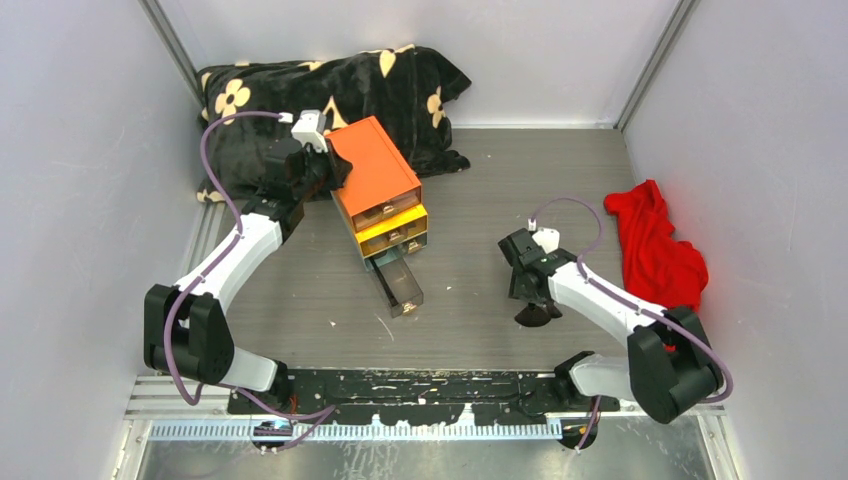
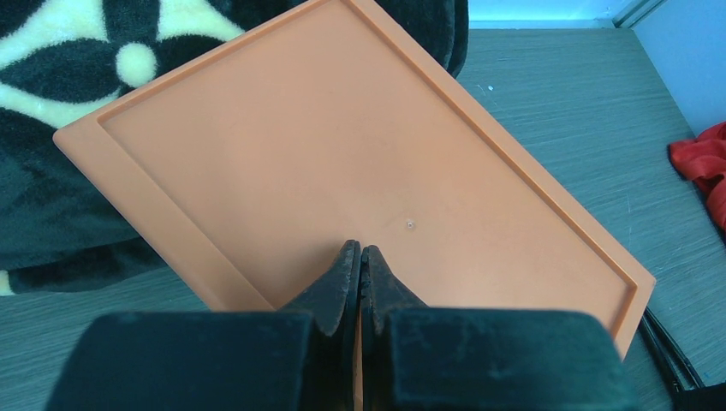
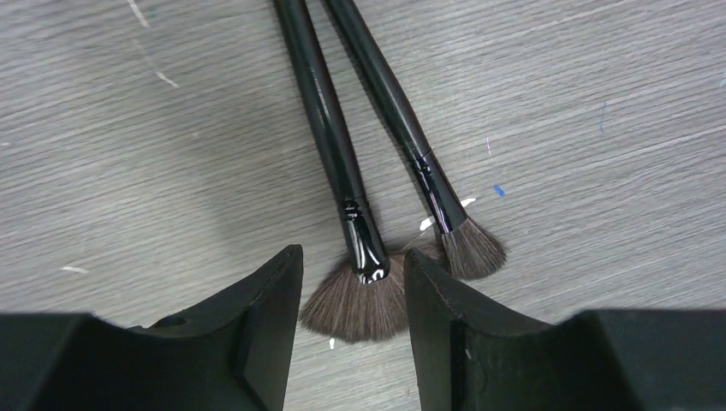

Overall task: Organize the makeup
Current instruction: Pick up the makeup tool from the center of the board.

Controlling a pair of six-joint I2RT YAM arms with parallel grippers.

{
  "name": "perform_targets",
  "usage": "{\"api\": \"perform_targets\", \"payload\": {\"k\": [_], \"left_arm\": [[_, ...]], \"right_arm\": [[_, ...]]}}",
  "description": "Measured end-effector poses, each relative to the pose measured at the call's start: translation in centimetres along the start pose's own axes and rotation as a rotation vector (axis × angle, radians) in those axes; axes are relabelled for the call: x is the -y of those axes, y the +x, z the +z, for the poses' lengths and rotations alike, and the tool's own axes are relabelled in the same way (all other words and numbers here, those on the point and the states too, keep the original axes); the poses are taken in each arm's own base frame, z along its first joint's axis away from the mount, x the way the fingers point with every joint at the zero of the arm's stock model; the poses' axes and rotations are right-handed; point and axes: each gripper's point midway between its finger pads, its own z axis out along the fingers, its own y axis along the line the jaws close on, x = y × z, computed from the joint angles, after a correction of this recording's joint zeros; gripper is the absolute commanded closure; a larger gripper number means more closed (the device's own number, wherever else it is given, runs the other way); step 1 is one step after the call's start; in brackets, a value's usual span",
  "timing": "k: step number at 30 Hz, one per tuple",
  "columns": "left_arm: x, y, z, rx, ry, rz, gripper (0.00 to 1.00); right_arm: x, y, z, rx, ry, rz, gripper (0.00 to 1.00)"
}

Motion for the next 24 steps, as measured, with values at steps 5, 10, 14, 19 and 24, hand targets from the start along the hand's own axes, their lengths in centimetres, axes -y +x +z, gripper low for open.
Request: {"api": "perform_targets", "payload": {"k": [5,10,14,19,24], "left_arm": [[0.0,0.0,0.0,0.000,0.000,0.000,1.00],[0.0,0.0,0.0,0.000,-0.001,0.001,1.00],[-0.1,0.0,0.0,-0.001,-0.004,0.002,1.00],[-0.2,0.0,0.0,0.002,-0.008,0.011,1.00],[-0.2,0.0,0.0,0.001,-0.008,0.016,1.00]], "right_arm": [[0.3,0.1,1.4,-0.031,0.002,0.015,0.48],[0.0,-0.3,2.6,-0.049,-0.017,0.030,0.49],[-0.2,-0.6,3.5,-0.068,-0.034,0.048,0.51],[-0.6,-1.8,4.4,-0.069,-0.068,0.088,0.73],[-1.7,-2.8,4.8,-0.055,-0.119,0.092,0.90]]}}
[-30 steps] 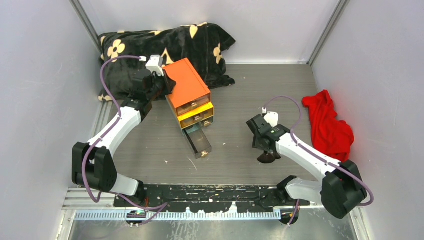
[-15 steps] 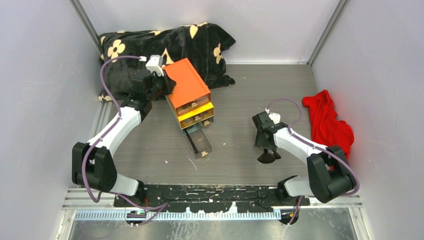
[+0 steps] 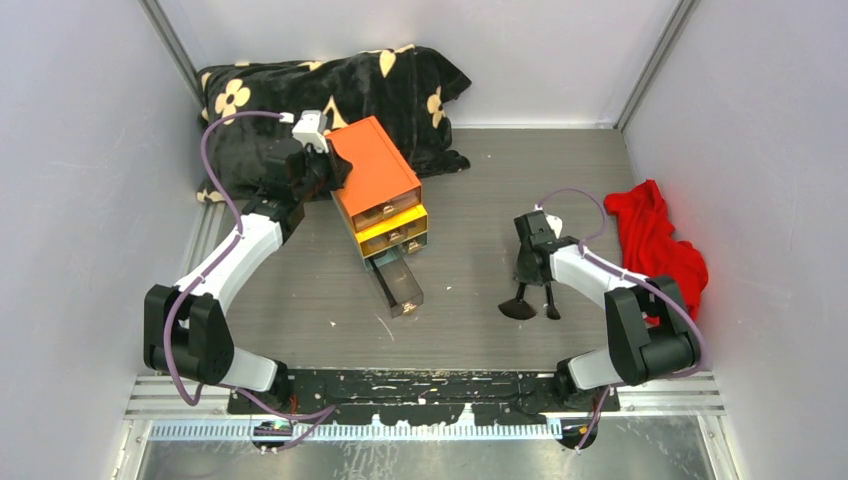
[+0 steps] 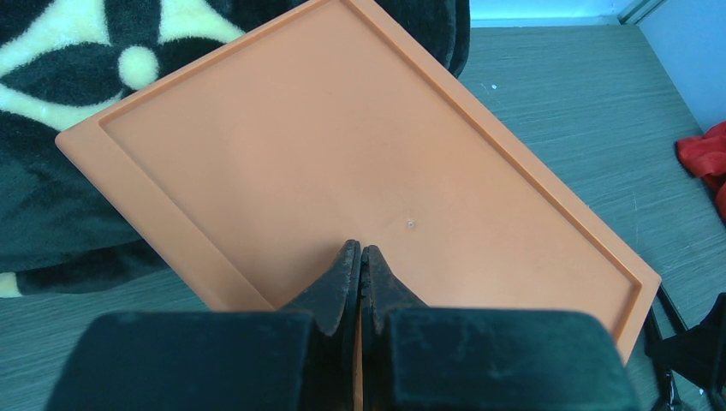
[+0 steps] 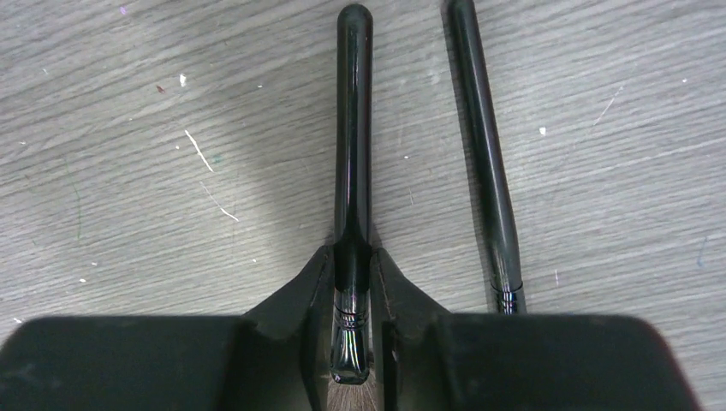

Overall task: Organize the makeup
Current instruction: Pick up the makeup tool from the center of the board, then place the makeup tool in the drawer.

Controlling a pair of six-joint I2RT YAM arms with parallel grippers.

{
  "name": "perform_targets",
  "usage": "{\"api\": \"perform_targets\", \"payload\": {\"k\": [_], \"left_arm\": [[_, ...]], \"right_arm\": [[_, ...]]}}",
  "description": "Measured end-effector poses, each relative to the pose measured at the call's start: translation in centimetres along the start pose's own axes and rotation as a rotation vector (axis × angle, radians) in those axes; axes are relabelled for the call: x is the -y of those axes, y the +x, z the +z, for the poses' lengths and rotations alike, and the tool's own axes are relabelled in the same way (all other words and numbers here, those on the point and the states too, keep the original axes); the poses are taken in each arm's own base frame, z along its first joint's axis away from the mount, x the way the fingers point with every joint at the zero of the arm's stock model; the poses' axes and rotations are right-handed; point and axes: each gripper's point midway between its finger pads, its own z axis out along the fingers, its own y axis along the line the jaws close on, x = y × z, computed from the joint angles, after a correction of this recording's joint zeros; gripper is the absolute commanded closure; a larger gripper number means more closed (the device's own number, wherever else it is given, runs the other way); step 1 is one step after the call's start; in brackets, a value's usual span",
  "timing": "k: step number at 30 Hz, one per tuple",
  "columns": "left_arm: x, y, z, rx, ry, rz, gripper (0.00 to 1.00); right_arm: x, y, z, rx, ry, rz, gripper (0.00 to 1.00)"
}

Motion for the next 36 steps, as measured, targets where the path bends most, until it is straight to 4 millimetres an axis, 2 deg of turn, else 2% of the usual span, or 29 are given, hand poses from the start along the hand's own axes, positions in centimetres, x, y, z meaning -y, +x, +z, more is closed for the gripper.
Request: {"api": "perform_targets", "payload": {"k": [3,7,12,14,19,23,25,31,36], "left_arm": [[0.0,0.0,0.0,0.000,0.000,0.000,1.00],[0.0,0.0,0.0,0.000,0.000,0.000,1.00],[0.0,0.0,0.0,0.000,0.000,0.001,1.00],[0.0,0.0,0.0,0.000,0.000,0.000,1.00],[0.0,0.0,0.0,0.000,0.000,-0.001,1.00],[0.0,0.0,-0.1,0.000,0.000,-0.001,1.00],[0.0,0.0,-0.1,-0.001,-0.001,-0.002,1.00],[0.0,0.0,-0.2,-0.003,-0.002,-0.001,1.00],[0.0,0.0,-0.3,-0.007,-0.003,-0.002,1.00]], "right_arm": [[-0.3,-0.1,0.0,0.004,-0.017,0.001,0.97],[-0.4,0.3,-0.3,0.005,-0.045,0.005,0.99],[-1.7,1.8,-3.0,-0.058,-0.140,-0.040,0.99],[-3.3,1.4,-4.7,-0.064,-0.210,-0.063,0.99],[-10.0,-0.9,-10.1,-0.030,-0.457,-0.128,0.99],[-14.1,0.0,-13.2,-0.047,-0.610,-0.175,0.99],[-15.6,1.1,-13.8,-0.078,-0.658,-0.187,0.99],[-20.1,4.9,-13.9,-0.204,-0.733,-0.217,0.99],[-23.8,6.2,-15.3,-0.255,-0.833,-0.205,0.99]]}}
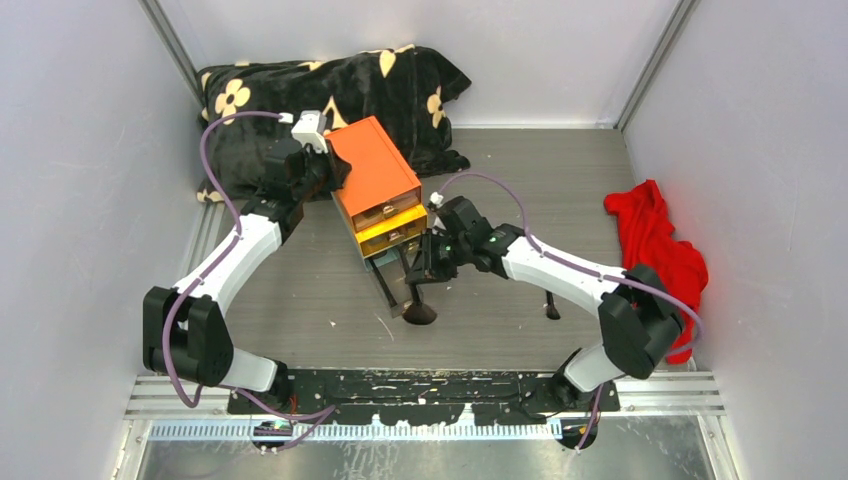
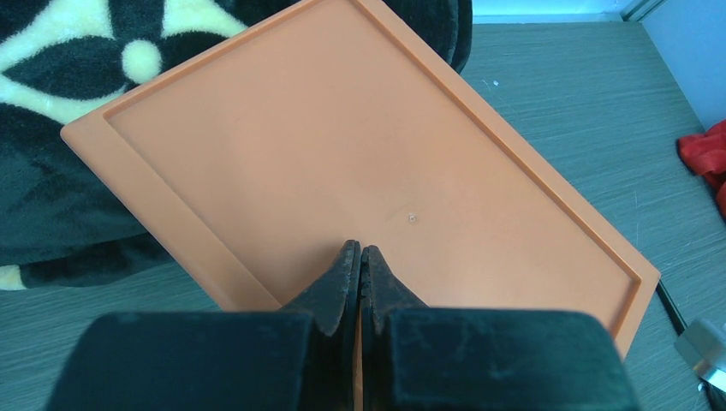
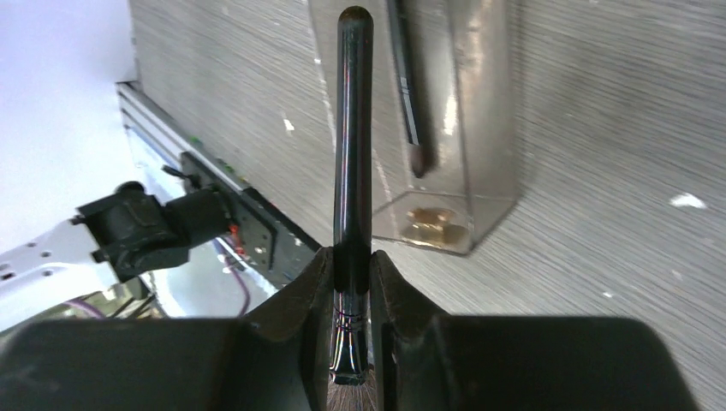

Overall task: Organize the makeup
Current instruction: Place the makeup tool in the drawer.

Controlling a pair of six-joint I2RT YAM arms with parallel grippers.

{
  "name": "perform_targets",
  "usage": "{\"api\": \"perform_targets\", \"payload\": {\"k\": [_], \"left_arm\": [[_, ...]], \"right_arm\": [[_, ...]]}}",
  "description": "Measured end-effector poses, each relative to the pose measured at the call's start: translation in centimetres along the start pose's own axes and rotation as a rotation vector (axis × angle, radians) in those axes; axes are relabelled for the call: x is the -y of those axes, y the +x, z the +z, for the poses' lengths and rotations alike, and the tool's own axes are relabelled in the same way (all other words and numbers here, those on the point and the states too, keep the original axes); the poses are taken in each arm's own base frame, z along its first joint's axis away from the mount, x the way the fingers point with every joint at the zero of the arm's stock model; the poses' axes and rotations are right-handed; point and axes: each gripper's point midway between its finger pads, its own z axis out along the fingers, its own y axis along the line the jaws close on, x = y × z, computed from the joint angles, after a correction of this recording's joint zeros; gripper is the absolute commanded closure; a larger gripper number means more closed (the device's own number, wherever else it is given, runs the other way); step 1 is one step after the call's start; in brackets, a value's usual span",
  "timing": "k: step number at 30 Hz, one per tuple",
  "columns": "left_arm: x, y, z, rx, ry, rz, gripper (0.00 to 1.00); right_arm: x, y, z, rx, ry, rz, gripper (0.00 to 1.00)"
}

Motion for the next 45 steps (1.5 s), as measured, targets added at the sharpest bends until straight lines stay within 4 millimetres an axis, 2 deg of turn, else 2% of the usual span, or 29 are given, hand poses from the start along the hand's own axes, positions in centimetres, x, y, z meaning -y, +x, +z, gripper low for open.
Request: {"api": "perform_targets", "payload": {"k": [6,12,16,27,33,39,45], "left_arm": [[0.0,0.0,0.0,0.000,0.000,0.000,1.00],[0.0,0.0,-0.1,0.000,0.000,0.001,1.00],[0.0,-0.1,-0.1,0.001,0.000,0.001,1.00],[0.0,-0.1,-0.2,0.001,0.000,0.001,1.00],[0.0,-0.1,-0.4,-0.002,-0.004,0.001,1.00],[0.0,0.0,-0.6,-0.005,-0.007,0.000,1.00],[0.0,0.0,-0.9,-0.007,-0.010,0.002,1.00]], "right_arm": [[-2.9,-0.6,1.5,-0.018,-0.081,0.030,0.99],[-4.0,-0.2,2.3,-0.044,-0.120,0.068,0.99],[-4.0,0.2,2.5,-0.053,-0.134,0.091,0.99],[-1.3,3.2,3.5,-0.118,-0.084,0.187,0.99],[-1.9,2.6,3.5,-0.101,-0.103,0.200,0.96],[-3.6,0.5,4.5,-0.067,-0.140,0.196,0.94],[-3.2,0.3,5.4,-0.059,-0.124,0.217,0.94]]}}
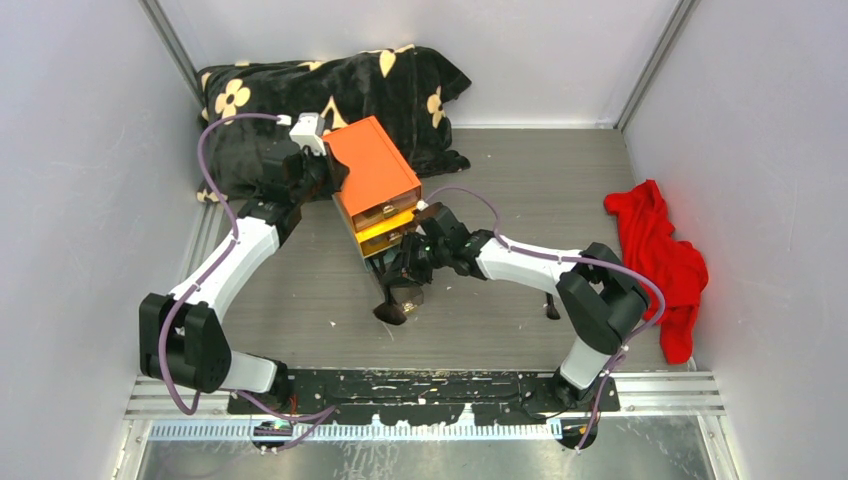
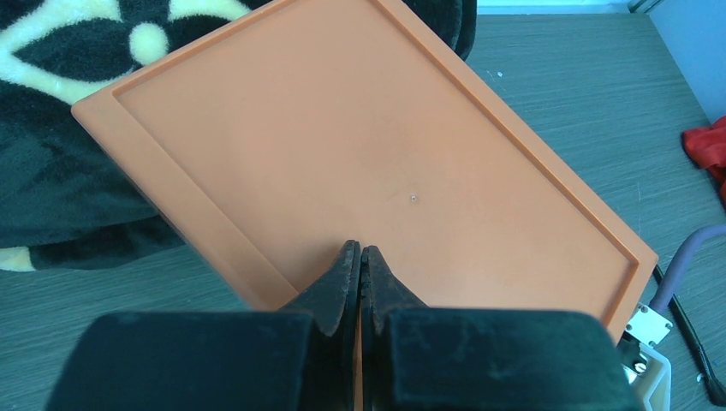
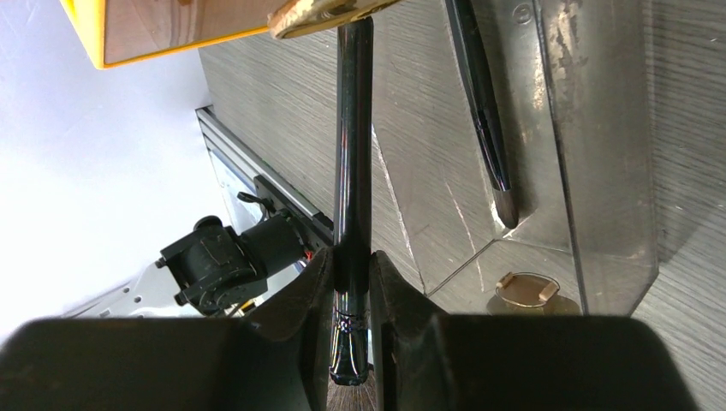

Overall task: Organize the makeup
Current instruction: Place the makeup tool in the drawer.

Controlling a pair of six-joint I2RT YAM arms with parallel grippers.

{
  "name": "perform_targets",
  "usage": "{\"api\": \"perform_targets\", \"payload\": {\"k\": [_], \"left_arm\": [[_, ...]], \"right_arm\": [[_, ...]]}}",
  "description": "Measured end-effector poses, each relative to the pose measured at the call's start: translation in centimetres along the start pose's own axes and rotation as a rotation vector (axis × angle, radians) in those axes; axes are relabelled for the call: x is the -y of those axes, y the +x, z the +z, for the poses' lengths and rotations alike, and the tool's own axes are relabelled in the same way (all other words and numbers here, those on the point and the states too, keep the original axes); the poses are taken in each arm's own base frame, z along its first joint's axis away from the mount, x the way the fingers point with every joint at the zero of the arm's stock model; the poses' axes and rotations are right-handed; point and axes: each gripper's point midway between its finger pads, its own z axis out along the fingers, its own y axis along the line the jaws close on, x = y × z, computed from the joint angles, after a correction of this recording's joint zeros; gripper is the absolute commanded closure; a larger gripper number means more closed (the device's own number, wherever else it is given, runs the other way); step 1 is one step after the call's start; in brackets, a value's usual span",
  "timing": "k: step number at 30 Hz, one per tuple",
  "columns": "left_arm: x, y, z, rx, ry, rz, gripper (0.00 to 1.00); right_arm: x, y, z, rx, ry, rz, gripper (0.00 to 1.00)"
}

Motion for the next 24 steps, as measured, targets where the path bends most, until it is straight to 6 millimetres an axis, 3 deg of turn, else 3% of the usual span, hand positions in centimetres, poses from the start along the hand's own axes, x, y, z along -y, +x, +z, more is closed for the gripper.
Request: {"api": "perform_targets", "payload": {"k": [6,15,24], "left_arm": [[0.0,0.0,0.0,-0.001,0.000,0.000,1.00],[0.0,0.0,-0.1,-0.001,-0.001,0.000,1.00],[0.0,0.0,-0.1,-0.003,-0.002,0.000,1.00]], "right_arm": [[0.1,0.1,0.1,0.003,-0.002,0.006,0.94],[2.3,1.0,0.4,-0.011,0.043,0.051,0.92],[2.6,-0.4,0.3,0.040,0.050,0.086,0.87]]}}
